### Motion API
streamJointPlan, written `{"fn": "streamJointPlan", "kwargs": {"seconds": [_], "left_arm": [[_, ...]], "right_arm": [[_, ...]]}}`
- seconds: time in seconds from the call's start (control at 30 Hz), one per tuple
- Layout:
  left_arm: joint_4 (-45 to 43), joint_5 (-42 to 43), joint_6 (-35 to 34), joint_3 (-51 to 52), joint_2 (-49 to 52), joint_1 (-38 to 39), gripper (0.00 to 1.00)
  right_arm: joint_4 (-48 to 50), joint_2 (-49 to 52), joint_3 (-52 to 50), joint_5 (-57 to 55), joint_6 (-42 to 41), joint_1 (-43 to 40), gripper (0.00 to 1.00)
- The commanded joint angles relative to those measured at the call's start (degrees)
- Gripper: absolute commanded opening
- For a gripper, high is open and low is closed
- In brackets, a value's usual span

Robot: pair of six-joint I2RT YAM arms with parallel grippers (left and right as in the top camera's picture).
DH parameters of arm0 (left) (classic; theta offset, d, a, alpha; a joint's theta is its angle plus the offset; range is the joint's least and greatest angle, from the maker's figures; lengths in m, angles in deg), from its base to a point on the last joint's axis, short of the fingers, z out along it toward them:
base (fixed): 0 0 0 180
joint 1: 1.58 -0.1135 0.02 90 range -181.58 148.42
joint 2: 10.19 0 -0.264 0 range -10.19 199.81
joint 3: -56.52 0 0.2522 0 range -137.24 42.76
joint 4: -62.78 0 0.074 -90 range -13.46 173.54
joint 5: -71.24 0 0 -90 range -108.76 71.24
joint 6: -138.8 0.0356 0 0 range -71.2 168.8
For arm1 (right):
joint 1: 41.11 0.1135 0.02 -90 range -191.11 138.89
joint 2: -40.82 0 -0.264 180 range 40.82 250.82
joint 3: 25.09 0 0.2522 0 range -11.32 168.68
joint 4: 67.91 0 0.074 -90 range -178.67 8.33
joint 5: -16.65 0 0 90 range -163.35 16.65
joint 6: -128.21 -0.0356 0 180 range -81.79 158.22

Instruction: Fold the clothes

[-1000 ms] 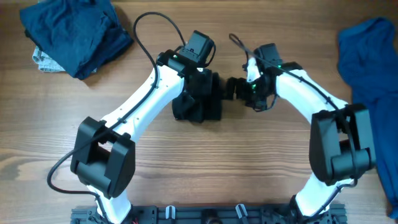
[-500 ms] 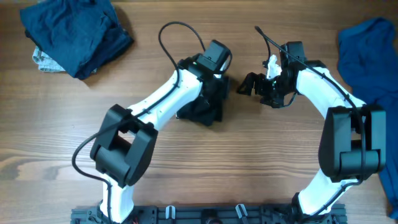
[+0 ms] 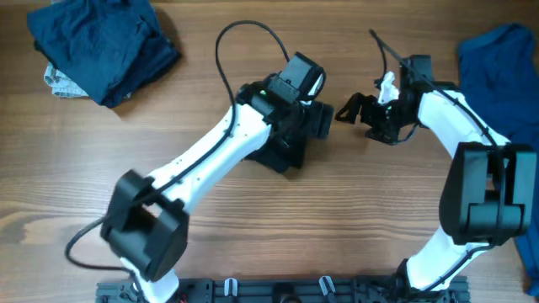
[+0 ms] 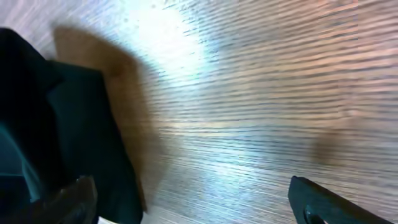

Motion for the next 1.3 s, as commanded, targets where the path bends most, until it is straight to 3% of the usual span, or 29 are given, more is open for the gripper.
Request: {"fn": "streamJointPlan", "kwargs": {"seconds": [0.0, 0.2, 0.3, 0.43, 0.6, 0.77, 1.27], "left_arm": [[1.4, -2.9, 0.4, -1.0, -7.4, -0.7, 0.82], [10.6, -11.1, -5.0, -1.0, -15.2, -10.5, 0.92], [14.2, -11.1, -8.0, -1.0, -14.3, -16.8, 1.0], [16.8, -11.1, -11.9, -1.0, -12.2, -24.0, 1.0], [18.6, -11.1, -11.9, -1.0, -10.0, -29.0, 1.0], [18.8, -11.1, -11.9, -0.6, -7.3, -30.7, 1.0], [20.0, -8.3, -11.9, -0.6, -4.3, -30.6, 1.0]], "right_arm": [[-1.0, -2.9, 2.4, 7.2, 3.1, -0.8, 0.98], [-3.0, -8.3, 5.7, 7.2, 0.5, 3.0, 0.95], [-2.3, -8.6, 6.2, -1.9, -5.4, 8.7, 0.95], [-0.7, -8.6, 6.5, -13.8, -11.2, 17.8, 0.95], [-0.7, -7.9, 6.8, -26.7, -17.1, 27.0, 0.93], [-0.7, -7.0, 6.8, -32.2, -20.0, 30.8, 0.91], [3.6, -2.4, 6.8, -31.0, -23.4, 32.1, 0.84]]}}
